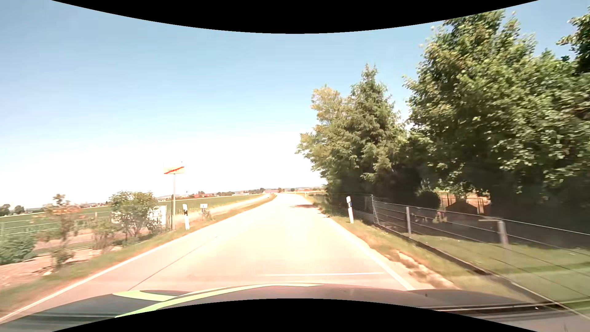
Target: Follow the waypoints while adhering to traffic rules and regulations
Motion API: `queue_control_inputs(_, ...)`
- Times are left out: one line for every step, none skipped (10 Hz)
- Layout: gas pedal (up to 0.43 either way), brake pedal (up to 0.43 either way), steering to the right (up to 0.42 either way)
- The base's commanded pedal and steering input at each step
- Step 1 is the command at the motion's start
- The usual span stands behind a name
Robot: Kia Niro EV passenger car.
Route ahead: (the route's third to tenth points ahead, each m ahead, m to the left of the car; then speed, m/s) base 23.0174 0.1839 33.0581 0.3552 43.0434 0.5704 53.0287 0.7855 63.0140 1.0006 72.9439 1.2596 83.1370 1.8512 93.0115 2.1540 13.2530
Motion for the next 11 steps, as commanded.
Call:
queue_control_inputs(0.299, 0.000, -0.004)
queue_control_inputs(0.299, 0.000, -0.006)
queue_control_inputs(0.299, 0.000, -0.006)
queue_control_inputs(0.299, 0.000, -0.006)
queue_control_inputs(0.299, 0.000, -0.004)
queue_control_inputs(0.299, 0.000, 0.000)
queue_control_inputs(0.299, 0.000, 0.001)
queue_control_inputs(0.299, 0.000, 0.002)
queue_control_inputs(0.299, 0.000, 0.002)
queue_control_inputs(0.299, 0.000, 0.002)
queue_control_inputs(0.299, 0.000, 0.002)
